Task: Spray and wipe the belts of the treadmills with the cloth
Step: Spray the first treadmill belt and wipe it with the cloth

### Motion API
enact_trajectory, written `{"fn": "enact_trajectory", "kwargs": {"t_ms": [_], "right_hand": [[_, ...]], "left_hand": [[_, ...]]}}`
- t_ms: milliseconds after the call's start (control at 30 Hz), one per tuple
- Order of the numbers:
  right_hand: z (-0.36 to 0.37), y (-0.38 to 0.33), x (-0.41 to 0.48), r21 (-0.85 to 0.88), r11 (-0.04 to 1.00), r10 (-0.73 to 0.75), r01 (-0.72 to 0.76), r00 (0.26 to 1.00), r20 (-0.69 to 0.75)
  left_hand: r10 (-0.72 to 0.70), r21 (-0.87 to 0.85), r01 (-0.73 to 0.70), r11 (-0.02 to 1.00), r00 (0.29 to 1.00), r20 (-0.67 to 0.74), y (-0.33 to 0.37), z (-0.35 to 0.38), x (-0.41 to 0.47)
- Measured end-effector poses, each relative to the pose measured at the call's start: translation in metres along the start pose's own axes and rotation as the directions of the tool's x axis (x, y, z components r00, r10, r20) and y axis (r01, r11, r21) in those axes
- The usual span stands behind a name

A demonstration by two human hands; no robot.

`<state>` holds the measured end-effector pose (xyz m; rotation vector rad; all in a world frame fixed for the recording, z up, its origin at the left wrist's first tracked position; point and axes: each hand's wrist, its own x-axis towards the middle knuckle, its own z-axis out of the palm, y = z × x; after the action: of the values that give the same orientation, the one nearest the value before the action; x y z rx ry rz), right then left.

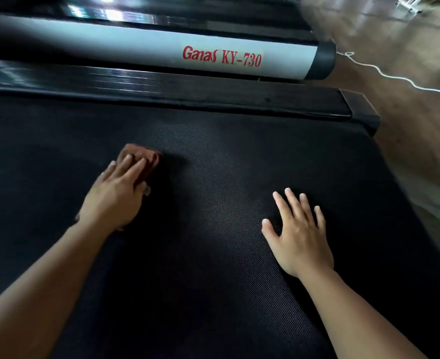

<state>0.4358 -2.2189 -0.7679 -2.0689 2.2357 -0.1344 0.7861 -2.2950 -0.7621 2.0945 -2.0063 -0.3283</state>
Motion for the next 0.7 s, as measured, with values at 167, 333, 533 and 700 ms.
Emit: {"fn": "enact_trajectory", "kwargs": {"t_ms": [167,333,533,700], "right_hand": [[0.001,0.0,0.0,-0.004,1.0,0.003,-0.003,1.0,-0.001],[0.001,0.002,0.0,0.001,1.0,-0.004,0.004,1.0,0.013],[-0.001,0.001,-0.001,0.024,1.0,0.0,-0.001,1.0,0.03],[-0.002,0.0,0.0,0.022,1.0,0.002,-0.002,1.0,0.022]], "left_hand": [[-0.032,0.001,0.032,0.999,0.999,-0.019,0.012,-0.002,0.081],[-0.011,0.023,0.01,1.0,0.999,0.042,0.074,0.012,0.132],[0.289,-0.025,-0.288,0.957,0.944,0.157,0.162,0.029,0.102],[0.504,-0.06,-0.501,0.864,0.853,0.134,0.16,0.049,0.028]]}}
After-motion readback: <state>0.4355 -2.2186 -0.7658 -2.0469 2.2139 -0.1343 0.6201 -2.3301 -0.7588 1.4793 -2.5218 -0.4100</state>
